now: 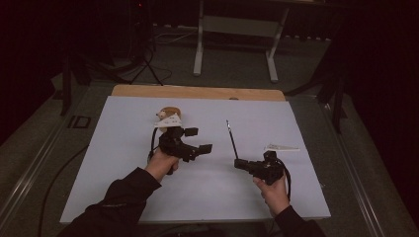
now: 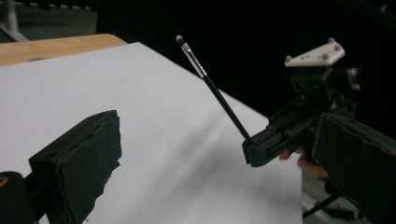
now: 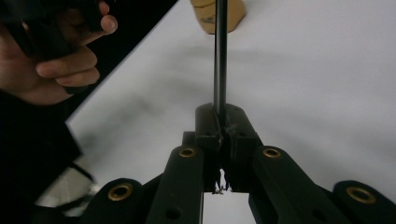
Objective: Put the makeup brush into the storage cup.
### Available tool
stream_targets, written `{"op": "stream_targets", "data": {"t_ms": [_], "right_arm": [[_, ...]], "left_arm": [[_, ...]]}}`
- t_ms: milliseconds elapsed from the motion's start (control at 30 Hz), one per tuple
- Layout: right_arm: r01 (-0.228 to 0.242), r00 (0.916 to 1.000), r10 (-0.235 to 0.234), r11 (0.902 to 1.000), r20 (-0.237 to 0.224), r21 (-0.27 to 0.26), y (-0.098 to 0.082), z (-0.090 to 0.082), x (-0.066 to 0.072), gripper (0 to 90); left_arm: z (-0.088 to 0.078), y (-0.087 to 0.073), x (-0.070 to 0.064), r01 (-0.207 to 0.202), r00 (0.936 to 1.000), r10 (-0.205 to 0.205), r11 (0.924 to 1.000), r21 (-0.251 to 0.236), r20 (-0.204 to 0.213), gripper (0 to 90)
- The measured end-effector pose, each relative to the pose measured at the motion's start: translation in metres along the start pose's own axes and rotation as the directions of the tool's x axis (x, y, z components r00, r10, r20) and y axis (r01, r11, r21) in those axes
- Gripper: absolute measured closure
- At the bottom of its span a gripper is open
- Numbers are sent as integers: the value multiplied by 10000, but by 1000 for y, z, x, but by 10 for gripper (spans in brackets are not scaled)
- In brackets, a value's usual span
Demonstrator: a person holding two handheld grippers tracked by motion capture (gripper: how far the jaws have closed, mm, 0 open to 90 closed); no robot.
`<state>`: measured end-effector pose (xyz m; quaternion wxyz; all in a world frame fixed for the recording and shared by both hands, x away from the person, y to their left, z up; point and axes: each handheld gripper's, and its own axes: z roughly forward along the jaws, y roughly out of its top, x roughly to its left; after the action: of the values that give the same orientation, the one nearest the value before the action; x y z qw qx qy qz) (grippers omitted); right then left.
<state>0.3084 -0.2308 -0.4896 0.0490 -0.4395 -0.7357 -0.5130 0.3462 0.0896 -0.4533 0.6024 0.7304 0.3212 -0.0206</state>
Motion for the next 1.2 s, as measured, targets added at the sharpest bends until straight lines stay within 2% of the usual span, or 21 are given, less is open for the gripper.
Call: {"op": "stream_targets", "data": {"t_ms": [67,167,233,267,300,333,400,500,567,600,667,800,867,900,1067,1100,1167,1200], "right_arm": [[24,9999,-25,9999,-123,-123,0,-1,1,859],[259,9996,-260,9996,-99,-100,1,-1,4,859],[392,9992,-392,9992,-67,-63,1,-1,5,858],[468,9989,-468,9989,8,-14,1,-1,5,858],[586,9982,-586,9983,106,0,1,0,6,859],[634,9980,-634,9980,24,-17,1,0,6,859],[839,9964,-839,9965,139,16,2,0,8,858],[1075,9938,-1077,9942,258,86,2,0,11,858],[1207,9922,-1210,9926,287,117,2,1,12,859],[1230,9919,-1233,9923,303,125,2,1,13,859],[1265,9915,-1268,9919,283,93,2,1,14,859],[1446,9889,-1448,9894,344,90,2,0,15,859],[1454,9888,-1457,9893,328,115,2,0,15,858],[1477,9884,-1480,9890,337,118,2,0,15,859],[1578,9867,-1582,9874,365,125,2,0,16,858],[1630,9858,-1635,9865,376,174,3,0,16,858],[1700,9843,-1709,9852,440,234,2,1,16,858],[1722,9838,-1733,9847,453,264,2,1,16,858]], "left_arm": [[6,-2,3,373,9988,-369,9992,-128,329,16],[12,-3,6,811,9955,-794,9962,-326,512,17],[15,-1,7,868,9958,-856,9954,-401,320,34],[17,0,7,894,9952,-875,9950,-444,435,60],[18,1,6,859,9959,-843,9951,-498,325,85],[19,2,6,846,9960,-830,9950,-539,320,99],[22,5,7,870,9957,-851,9947,-555,356,160],[27,9,8,1135,9927,-1104,9914,-658,497,219],[33,12,8,1359,9900,-1329,9885,-659,483,294],[36,13,9,1489,9877,-1457,9871,-583,565,310],[40,13,8,1631,9860,-1610,9853,-501,427,341],[50,11,9,2005,9764,-1954,9784,-502,914,449],[52,10,9,2052,9750,-2000,9775,-477,966,505],[54,10,10,2185,9707,-2122,9747,-466,1129,544],[59,8,8,2162,9681,-2092,9756,-377,1376,670],[59,8,8,2084,9710,-2023,9774,-365,1273,693],[60,8,7,2060,9710,-1987,9776,-434,1331,747],[60,8,6,1987,9741,-1923,9791,-441,1186,762]]}}
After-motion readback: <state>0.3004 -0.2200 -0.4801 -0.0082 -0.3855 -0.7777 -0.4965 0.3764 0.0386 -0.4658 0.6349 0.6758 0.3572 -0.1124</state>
